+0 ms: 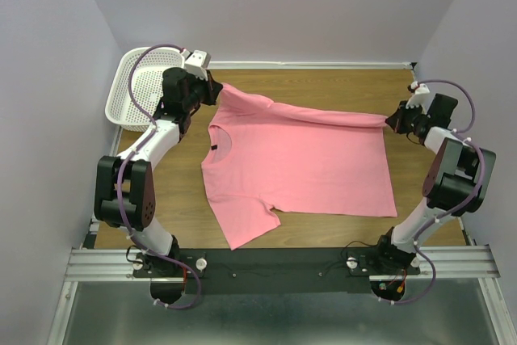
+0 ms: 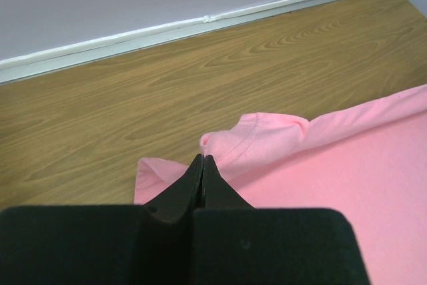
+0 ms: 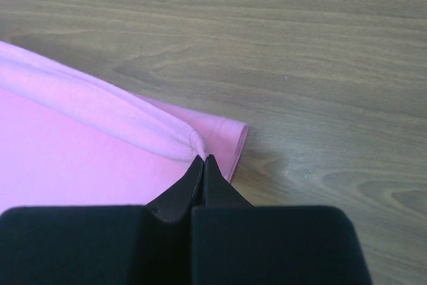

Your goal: Fold and stack the t-shirts

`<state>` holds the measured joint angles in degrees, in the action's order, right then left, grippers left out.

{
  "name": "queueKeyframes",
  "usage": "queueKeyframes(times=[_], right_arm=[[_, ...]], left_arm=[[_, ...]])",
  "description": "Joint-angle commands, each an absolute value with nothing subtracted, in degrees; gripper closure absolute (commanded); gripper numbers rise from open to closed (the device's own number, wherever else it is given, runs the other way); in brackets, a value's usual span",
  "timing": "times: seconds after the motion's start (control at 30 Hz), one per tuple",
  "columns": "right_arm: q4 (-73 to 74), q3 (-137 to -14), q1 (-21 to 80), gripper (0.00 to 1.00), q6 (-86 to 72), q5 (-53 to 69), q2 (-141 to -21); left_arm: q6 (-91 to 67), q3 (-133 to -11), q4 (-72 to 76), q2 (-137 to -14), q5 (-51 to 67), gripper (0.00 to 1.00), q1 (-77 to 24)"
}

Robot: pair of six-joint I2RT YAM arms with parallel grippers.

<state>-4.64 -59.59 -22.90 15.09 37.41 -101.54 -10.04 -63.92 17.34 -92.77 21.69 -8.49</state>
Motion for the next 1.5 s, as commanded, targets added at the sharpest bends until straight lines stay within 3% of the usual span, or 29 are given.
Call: queueKeyframes(times=[0.0,1.13,1.17,1.27,1.3,1.33,1.43,1.47], right_arm=[[-5.1,-58.1,-23.47,1.0,16.43,38.76,-99.23],[-4.31,-52.12,-24.26,0.97,18.54,39.46,-95.63],[-4.31,-51.6,-24.34,0.94,18.72,39.38,-95.19],[-3.61,-49.84,-24.69,0.69,19.77,38.85,-93.87],[-3.52,-49.23,-24.96,0.56,20.04,38.59,-92.21],[-3.25,-48.52,-25.4,0.35,20.21,38.41,-91.24],[-1.67,-45.62,-26.1,0.18,21.35,37.88,-86.32],[-1.23,-43.7,-26.36,0.17,22.14,38.32,-84.83]], left_arm=[[-8.88,-63.98,17.14,-91.49,20.39,1.0,-7.91],[-9.84,-57.04,14.42,-86.75,21.35,1.0,-7.91],[-10.1,-56.34,13.54,-86.66,21.62,1.0,-7.91],[-10.02,-55.37,10.22,-86.66,23.2,1.0,-8.09],[-9.85,-55.2,8.89,-86.75,23.03,1.0,-8.09],[-9.5,-55.02,7.92,-86.92,22.94,1.0,-8.09],[-8.26,-53.7,6.24,-86.4,23.29,1.0,-8.09],[-7.91,-53.27,5.89,-86.14,23.55,1.0,-8.09]])
